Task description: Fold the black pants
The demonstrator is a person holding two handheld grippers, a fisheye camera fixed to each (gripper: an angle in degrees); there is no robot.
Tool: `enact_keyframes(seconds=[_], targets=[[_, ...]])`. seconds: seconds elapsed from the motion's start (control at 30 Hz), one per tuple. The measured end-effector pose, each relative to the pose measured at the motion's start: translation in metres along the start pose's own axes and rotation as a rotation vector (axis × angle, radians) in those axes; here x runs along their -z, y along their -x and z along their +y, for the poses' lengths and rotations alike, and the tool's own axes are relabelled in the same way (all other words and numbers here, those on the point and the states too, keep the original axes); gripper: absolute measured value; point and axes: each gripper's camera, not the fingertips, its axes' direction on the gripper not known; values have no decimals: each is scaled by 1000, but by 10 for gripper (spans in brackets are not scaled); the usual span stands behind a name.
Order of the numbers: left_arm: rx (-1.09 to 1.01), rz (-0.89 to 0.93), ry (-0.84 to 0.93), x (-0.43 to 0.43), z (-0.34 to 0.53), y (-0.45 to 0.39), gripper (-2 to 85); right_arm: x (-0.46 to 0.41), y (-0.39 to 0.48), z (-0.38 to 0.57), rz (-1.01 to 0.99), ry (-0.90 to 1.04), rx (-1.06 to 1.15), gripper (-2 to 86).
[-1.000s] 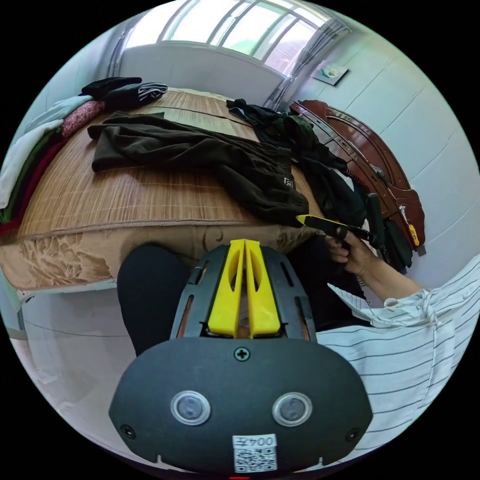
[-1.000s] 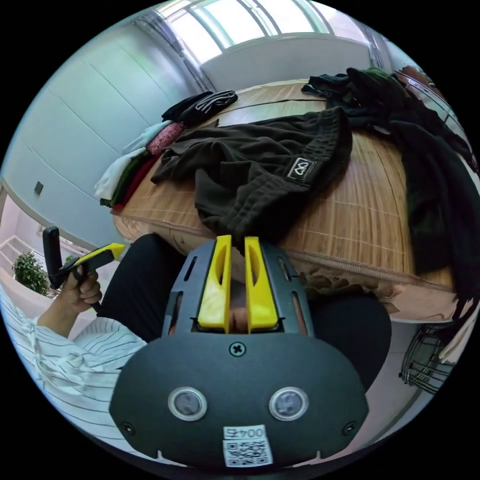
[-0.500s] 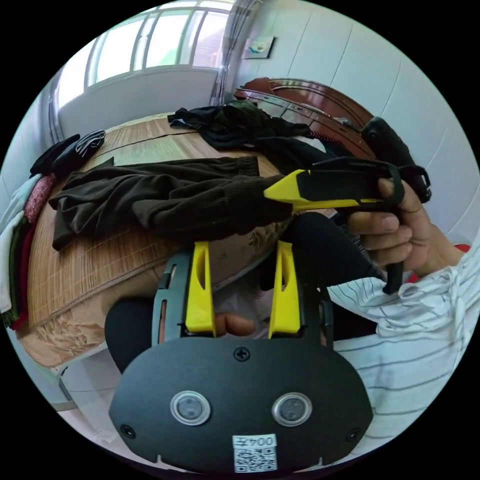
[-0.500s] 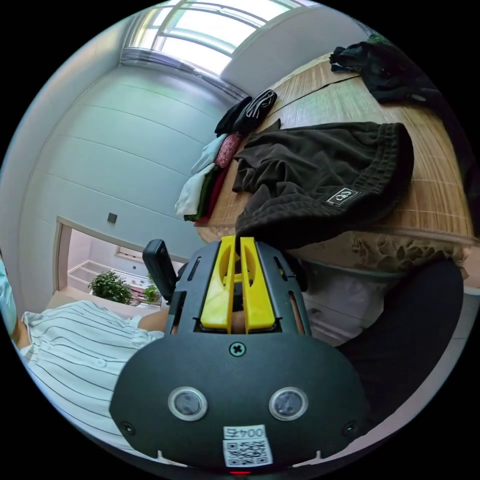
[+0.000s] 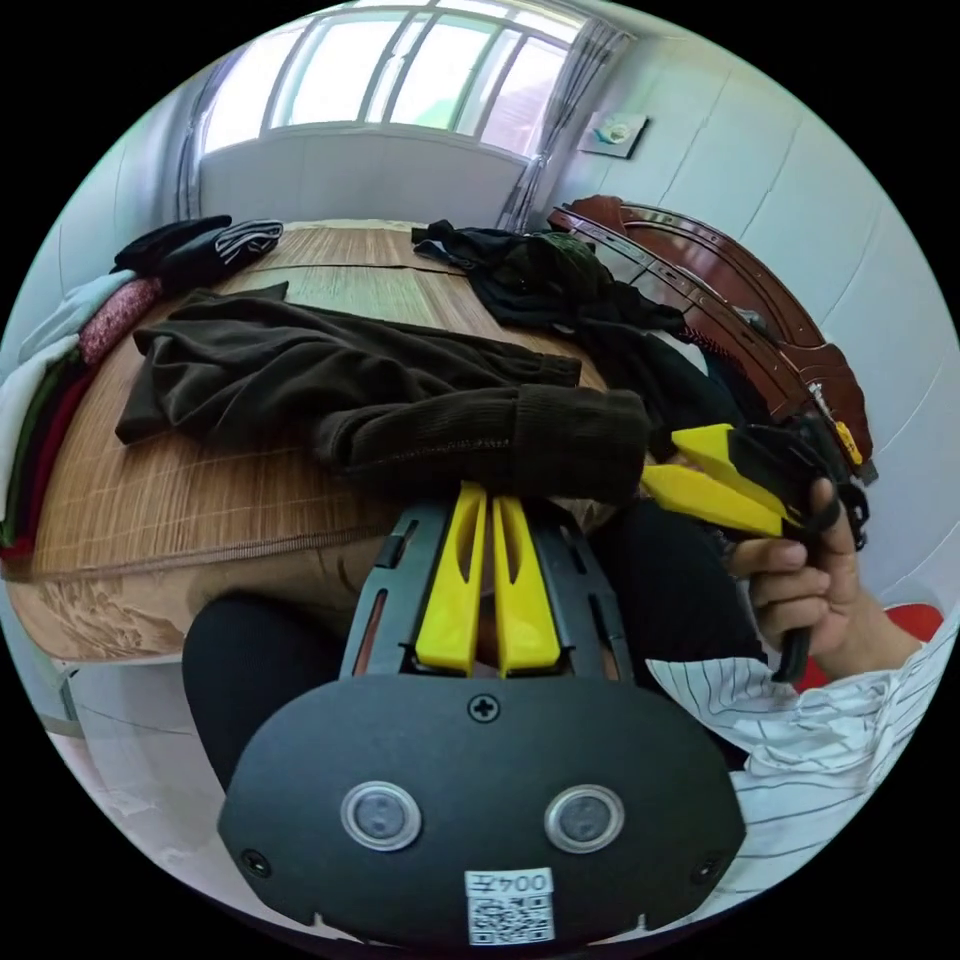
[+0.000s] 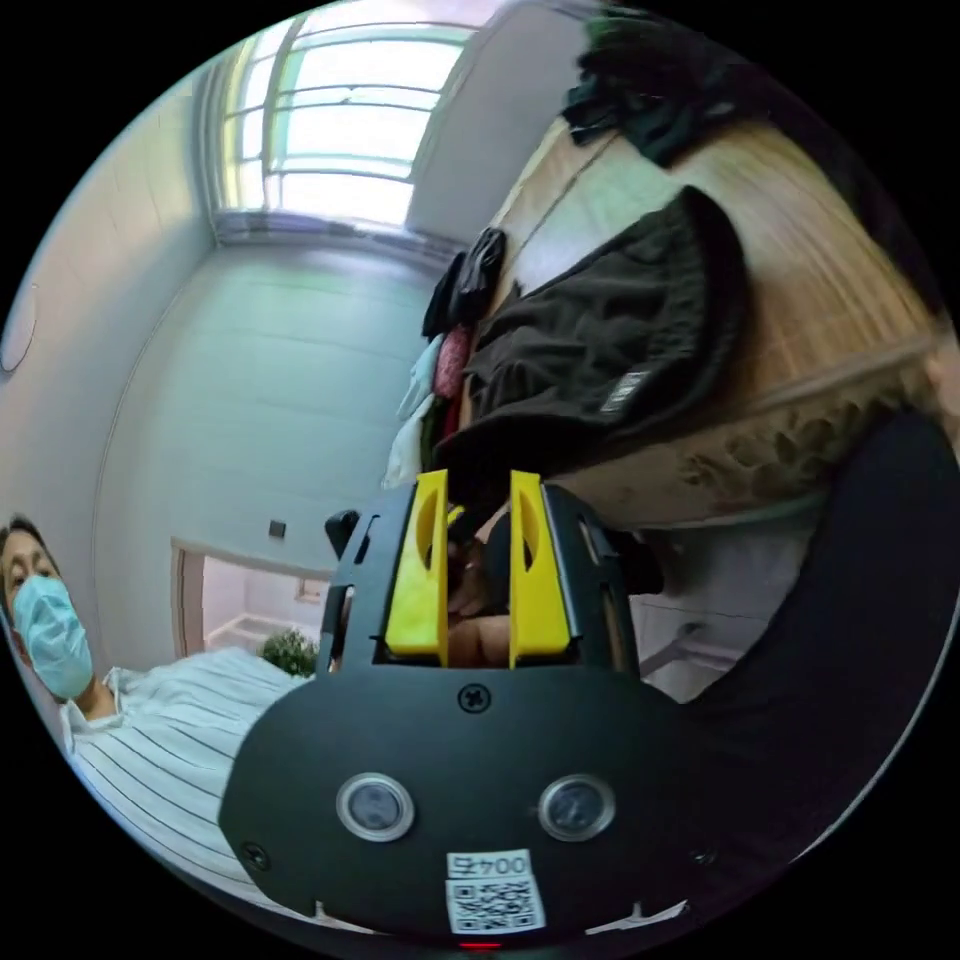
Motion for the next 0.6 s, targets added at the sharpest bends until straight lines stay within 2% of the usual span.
enact_keyframes(seconds=[0.1,0.27,0.37,0.43,0.53,0.6], targets=[[-10,20,14,-9,2,7,6,23,-47,-12,-16,-100,-194,159],[-22,44,40,-22,6,10,7,3,-89,-45,-30,-78,-369,182],[-25,69,47,-27,10,14,9,-16,-87,-71,-50,-75,-366,163],[-33,90,40,-26,14,19,11,-24,-80,-85,-27,-69,-359,112],[-60,120,53,-18,20,29,17,-23,-57,-97,125,-78,-356,63],[-51,123,16,-2,21,43,28,-16,-34,-95,197,-90,-239,56]])
